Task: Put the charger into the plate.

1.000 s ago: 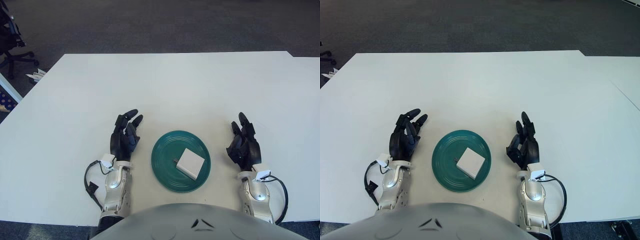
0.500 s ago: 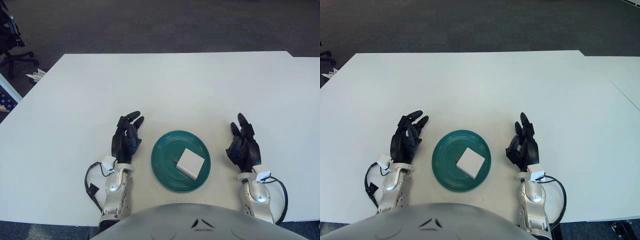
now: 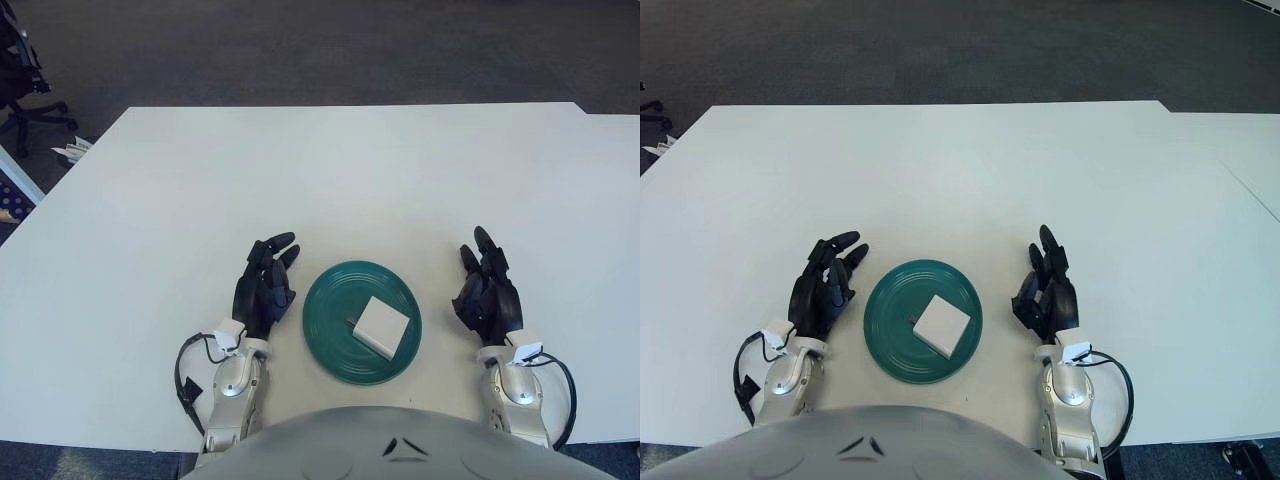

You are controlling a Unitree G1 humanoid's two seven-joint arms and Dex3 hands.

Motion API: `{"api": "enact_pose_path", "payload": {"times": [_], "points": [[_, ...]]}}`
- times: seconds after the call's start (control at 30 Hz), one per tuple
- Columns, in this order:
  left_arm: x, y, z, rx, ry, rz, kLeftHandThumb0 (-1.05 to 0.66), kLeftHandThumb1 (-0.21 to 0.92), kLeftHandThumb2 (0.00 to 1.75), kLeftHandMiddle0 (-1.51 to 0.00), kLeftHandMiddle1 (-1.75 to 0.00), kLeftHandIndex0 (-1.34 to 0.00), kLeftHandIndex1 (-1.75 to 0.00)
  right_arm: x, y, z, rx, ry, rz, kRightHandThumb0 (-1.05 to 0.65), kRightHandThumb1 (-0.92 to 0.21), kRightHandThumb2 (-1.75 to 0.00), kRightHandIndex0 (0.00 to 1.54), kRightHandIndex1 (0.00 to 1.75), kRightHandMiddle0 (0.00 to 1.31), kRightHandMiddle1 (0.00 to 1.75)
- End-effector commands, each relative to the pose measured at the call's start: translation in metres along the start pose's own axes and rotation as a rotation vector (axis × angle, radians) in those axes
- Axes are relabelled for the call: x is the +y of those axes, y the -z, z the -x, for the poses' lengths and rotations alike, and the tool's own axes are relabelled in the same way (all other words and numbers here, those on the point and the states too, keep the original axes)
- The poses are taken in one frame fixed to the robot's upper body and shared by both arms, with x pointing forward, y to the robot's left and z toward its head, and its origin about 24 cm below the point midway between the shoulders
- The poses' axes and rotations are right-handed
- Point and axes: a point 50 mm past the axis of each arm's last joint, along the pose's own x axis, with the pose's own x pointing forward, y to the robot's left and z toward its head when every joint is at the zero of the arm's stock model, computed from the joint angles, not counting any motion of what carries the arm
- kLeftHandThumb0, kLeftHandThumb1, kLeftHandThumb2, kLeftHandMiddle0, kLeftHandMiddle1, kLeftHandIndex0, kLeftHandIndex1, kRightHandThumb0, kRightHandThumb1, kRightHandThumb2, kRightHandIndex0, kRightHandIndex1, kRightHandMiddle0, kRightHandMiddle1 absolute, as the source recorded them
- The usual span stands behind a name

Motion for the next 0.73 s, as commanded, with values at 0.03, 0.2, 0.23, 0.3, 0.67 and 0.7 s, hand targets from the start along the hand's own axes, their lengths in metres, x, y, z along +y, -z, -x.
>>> {"api": "enact_pose_path", "payload": {"times": [0.03, 0.2, 0.23, 0.3, 0.67, 0.7], "points": [[0.006, 0.021, 0.0, 0.113, -0.022, -0.027, -0.82, 0.92, 0.83, -0.32, -0.02, -0.01, -0.68, 0.002, 0.028, 0.014, 0.246, -0.005, -0.013, -0.94, -0.92, -1.06, 0.0, 0.0, 0.0, 0.17], [0.017, 0.045, -0.012, 0.175, -0.014, -0.024, -0.86, 0.92, 0.82, -0.3, -0.01, 0.0, -0.61, 0.003, 0.028, 0.013, 0.292, -0.01, -0.005, -0.95, -0.92, -1.04, 0.0, 0.0, 0.0, 0.14], [0.017, 0.044, -0.012, 0.172, -0.012, -0.023, -0.87, 0.92, 0.82, -0.3, -0.01, 0.0, -0.6, 0.003, 0.027, 0.013, 0.294, -0.01, -0.005, -0.95, -0.92, -1.04, 0.0, 0.0, 0.0, 0.14], [0.016, 0.044, -0.012, 0.164, -0.008, -0.021, -0.88, 0.92, 0.82, -0.3, 0.0, 0.0, -0.59, 0.002, 0.027, 0.012, 0.296, -0.009, -0.003, -0.95, -0.92, -1.04, 0.0, 0.0, 0.0, 0.14], [0.008, 0.036, -0.005, 0.103, 0.001, -0.041, -0.87, 0.92, 0.86, -0.31, -0.01, 0.0, -0.7, 0.003, 0.025, 0.009, 0.295, -0.001, 0.001, -0.93, -0.92, -1.03, 0.0, 0.0, 0.0, 0.17], [0.007, 0.033, -0.005, 0.096, 0.004, -0.041, -0.87, 0.92, 0.86, -0.31, -0.01, 0.0, -0.7, 0.003, 0.025, 0.009, 0.295, 0.0, 0.001, -0.93, -0.92, -1.03, 0.0, 0.0, 0.0, 0.18]]}}
